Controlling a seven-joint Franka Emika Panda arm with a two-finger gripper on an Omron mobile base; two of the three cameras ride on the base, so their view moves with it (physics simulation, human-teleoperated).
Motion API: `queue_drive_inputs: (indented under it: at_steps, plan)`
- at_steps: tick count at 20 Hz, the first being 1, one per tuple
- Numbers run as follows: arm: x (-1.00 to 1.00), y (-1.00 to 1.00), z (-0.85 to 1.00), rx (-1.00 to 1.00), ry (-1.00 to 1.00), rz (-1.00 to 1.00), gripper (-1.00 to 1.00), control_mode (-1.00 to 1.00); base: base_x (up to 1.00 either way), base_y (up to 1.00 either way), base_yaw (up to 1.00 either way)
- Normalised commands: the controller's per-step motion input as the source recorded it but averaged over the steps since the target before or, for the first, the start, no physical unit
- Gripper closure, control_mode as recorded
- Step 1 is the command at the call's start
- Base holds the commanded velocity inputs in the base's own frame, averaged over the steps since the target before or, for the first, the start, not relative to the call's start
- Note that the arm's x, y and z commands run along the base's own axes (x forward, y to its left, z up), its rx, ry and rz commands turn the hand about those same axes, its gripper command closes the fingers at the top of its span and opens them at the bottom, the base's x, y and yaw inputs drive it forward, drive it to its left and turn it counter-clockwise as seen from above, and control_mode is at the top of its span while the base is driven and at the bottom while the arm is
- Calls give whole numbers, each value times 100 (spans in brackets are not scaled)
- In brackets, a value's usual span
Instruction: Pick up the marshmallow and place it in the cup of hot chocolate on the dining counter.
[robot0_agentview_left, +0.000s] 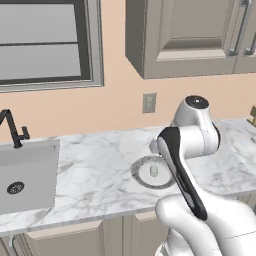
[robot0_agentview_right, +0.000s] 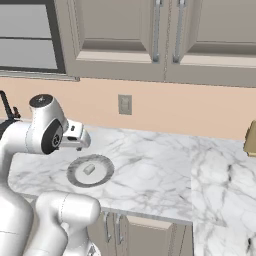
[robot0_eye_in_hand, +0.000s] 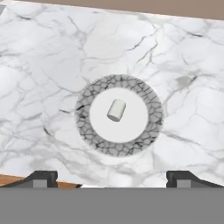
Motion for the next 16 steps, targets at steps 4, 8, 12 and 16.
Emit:
queue_drive_inputs:
  at_steps: [4, 8, 12, 16]
  plan:
    - [15, 0, -45, -2, 0, 0, -100, -100, 0, 0, 0]
    - [19, 0, -52, -4, 0, 0, -100, -100, 0, 0, 0]
    - [29, 0, -38, 0, 1, 0, -100, -100, 0, 0, 0]
    - [28, 0, -36, 1, 0, -1, -100, -100, 0, 0, 0]
